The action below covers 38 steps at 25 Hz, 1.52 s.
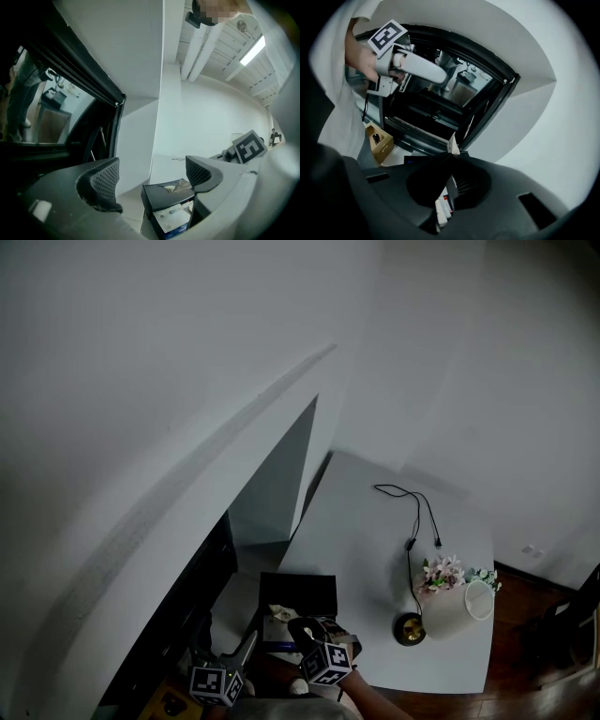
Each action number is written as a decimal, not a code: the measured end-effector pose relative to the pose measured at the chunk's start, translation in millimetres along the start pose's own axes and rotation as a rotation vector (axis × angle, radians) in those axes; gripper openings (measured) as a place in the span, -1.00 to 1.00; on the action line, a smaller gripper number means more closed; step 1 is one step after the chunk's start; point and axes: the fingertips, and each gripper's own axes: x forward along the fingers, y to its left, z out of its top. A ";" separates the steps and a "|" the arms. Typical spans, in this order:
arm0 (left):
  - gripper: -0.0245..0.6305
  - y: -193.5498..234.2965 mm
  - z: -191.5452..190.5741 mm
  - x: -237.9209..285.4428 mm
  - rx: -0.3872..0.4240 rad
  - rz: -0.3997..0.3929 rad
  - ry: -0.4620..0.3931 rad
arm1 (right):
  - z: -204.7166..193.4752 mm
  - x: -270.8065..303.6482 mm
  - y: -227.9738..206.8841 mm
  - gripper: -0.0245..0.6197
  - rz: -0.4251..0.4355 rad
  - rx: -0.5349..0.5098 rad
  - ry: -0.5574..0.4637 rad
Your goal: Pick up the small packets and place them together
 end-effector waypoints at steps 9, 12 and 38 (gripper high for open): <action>0.39 2.9 4.0 -5.6 0.007 0.009 -0.006 | -18.9 89.8 -30.0 -0.92 -0.008 -0.096 0.081; 0.39 7.2 1.0 -8.5 -0.001 0.021 -0.012 | -35.3 107.4 -11.2 -0.92 0.069 -0.114 0.112; 0.39 -25.3 9.5 12.9 0.040 -0.086 -0.012 | 26.0 -94.4 -90.3 0.30 -0.319 0.630 -0.544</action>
